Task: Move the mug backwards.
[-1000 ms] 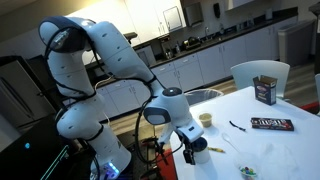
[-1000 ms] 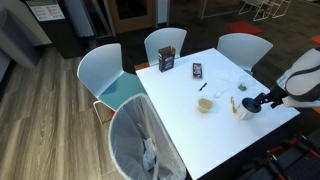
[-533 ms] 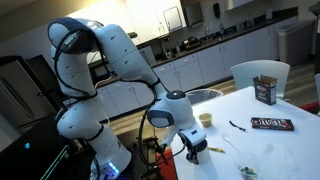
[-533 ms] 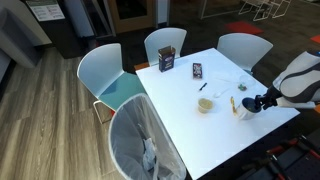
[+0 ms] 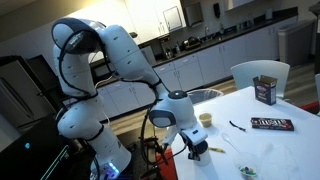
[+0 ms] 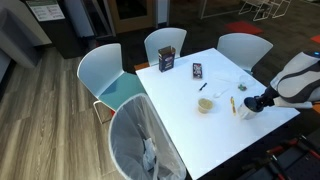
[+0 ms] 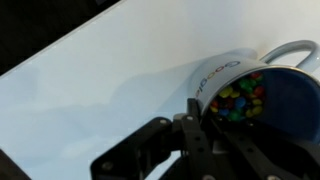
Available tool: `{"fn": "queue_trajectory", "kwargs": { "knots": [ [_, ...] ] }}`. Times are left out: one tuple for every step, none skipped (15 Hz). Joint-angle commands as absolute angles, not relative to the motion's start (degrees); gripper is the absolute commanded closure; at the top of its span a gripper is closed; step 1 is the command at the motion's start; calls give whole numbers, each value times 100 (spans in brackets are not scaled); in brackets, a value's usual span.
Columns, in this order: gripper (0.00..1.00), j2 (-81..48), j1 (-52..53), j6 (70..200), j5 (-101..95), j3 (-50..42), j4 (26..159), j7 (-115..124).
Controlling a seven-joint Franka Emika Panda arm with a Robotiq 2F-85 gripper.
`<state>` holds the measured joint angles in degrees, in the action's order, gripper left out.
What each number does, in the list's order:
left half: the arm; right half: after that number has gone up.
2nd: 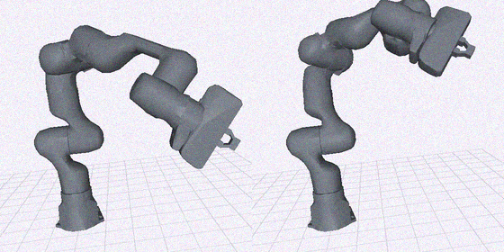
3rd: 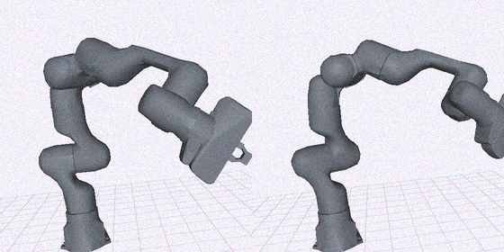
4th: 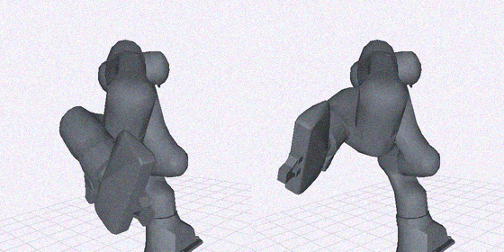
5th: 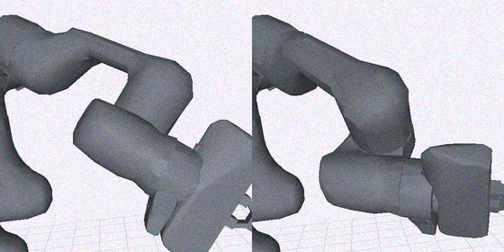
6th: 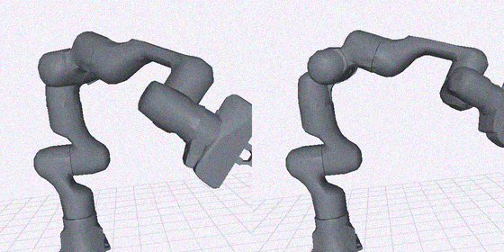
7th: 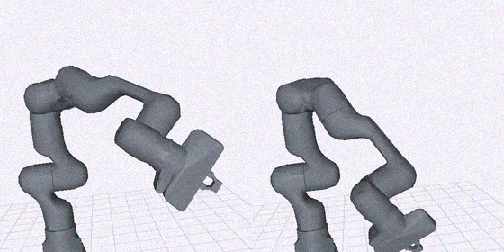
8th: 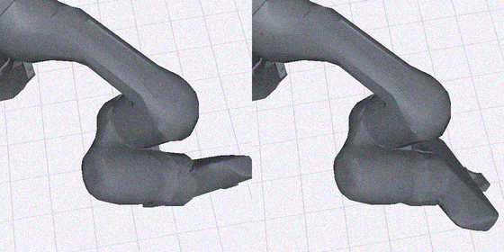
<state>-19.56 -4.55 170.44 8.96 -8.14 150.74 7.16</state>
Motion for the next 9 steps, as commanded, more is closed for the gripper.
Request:
{"fn": "queue_trajectory", "kwargs": {
  "knots": [
    [99, -1491, -241, 16640, 768, -1014, 15149, 1016],
    [99, -1219, -268, 16306, 778, -1017, 15164, 1010],
    [99, -971, -298, 15954, 762, -1021, 15153, 1020],
    [99, -716, -331, 15585, 730, -1019, 15115, 1014],
    [99, -464, -463, 15224, 862, -894, 15028, 881],
    [99, -262, -508, 14909, 966, -843, 14892, 848],
    [99, -125, -523, 14615, 1028, -827, 14723, 861],
    [99, -39, -547, 14335, 1242, -764, 14502, 725],
    [99, 13, -529, 14178, 1360, -757, 14311, 734]
  ]
}}
